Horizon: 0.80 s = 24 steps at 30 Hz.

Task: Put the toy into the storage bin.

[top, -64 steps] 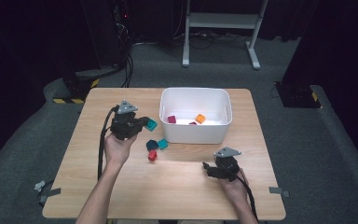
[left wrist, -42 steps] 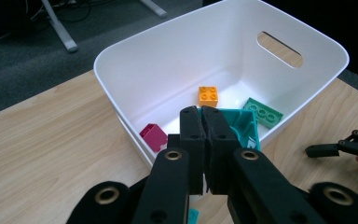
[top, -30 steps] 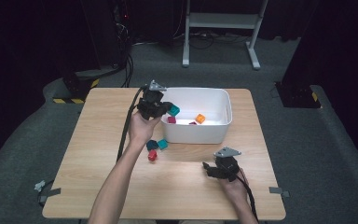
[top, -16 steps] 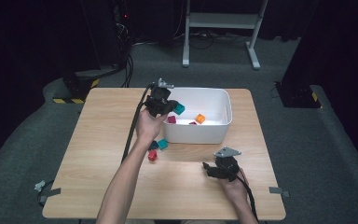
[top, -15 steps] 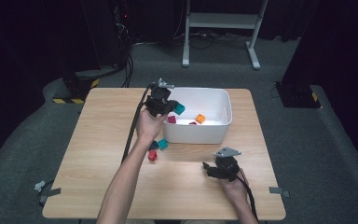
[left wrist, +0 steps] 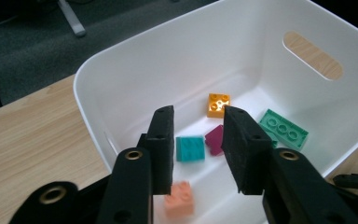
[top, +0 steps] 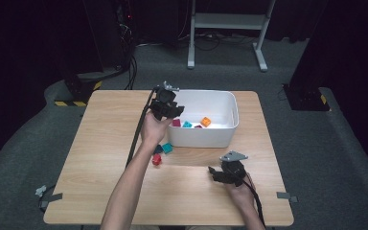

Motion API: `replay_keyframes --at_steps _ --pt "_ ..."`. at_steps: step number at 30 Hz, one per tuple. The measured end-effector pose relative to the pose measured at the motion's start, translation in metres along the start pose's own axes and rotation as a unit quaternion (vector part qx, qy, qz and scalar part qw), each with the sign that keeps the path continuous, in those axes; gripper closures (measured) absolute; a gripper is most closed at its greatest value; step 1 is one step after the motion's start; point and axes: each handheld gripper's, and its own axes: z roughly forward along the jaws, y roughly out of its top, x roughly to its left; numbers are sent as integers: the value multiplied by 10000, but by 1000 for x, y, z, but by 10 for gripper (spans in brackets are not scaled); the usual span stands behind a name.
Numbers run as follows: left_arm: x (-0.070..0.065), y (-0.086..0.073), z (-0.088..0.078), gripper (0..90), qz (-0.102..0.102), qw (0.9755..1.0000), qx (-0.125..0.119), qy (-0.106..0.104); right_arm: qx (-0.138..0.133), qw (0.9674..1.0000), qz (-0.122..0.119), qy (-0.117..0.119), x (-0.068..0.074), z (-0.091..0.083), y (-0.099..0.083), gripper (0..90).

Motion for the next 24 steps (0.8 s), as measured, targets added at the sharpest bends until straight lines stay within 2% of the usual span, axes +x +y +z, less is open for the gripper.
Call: replay_keyframes --at_steps 8,13,24 --pt "1 -7 -13 491 -84 9996 -255 48 1 10000 -11 -1 0 0 0 314" --pt "7 -12 -19 451 -243 9992 -325 38 0 10000 -11 -1 0 0 0 314" --pt "14 -29 -41 400 -317 9976 -612 104 -1 10000 -6 4 0 0 0 314"
